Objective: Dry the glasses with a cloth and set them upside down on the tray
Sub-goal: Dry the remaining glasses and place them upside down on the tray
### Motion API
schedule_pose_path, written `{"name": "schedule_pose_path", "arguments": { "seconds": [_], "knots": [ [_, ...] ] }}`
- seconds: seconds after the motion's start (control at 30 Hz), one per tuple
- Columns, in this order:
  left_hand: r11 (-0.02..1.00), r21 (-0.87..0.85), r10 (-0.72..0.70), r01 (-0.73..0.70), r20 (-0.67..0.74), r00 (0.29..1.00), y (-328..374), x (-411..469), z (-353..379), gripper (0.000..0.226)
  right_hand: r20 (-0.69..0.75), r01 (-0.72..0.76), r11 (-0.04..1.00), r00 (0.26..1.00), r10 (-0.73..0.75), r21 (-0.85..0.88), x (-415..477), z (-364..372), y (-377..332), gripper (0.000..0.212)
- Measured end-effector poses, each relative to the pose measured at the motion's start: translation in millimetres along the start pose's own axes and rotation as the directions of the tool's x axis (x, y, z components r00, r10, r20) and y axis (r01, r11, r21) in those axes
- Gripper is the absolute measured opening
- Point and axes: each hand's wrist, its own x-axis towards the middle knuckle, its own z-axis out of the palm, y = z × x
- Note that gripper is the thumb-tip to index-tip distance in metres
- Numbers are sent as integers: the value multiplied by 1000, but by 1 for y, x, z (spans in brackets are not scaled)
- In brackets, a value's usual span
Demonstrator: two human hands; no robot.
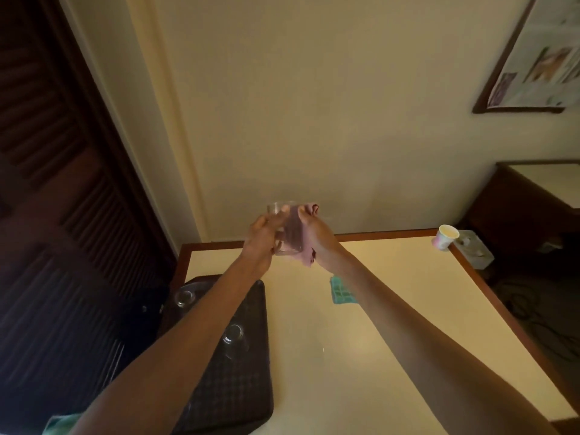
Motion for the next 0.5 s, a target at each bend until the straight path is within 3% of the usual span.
{"name": "schedule_pose_path", "arguments": {
  "seconds": [0.1, 0.2, 0.27, 0.4, 0.5],
  "knots": [
    [996, -78, -41, 41, 9, 999, -1, 0, 9, 52, -21, 109, 987, 993, -112, -114, -23, 15, 4, 64],
    [986, -117, -116, 115, 3, 993, 1, 1, 13, 73, 65, 176, 933, 984, -164, -315, -48, 22, 12, 83],
    [980, -150, -132, 130, -7, 991, 7, -1, 17, 59, 112, 182, 934, 982, -154, -308, -55, 20, 15, 91],
    [951, -284, -146, 123, -61, 987, 21, -3, 33, 56, 44, 304, 811, 944, -327, -500, -50, 3, 14, 54],
    [964, -243, -141, 106, -129, 982, 22, -3, 45, 54, 28, 388, 639, 867, -498, -665, -41, -7, 7, 58]
  ]
}}
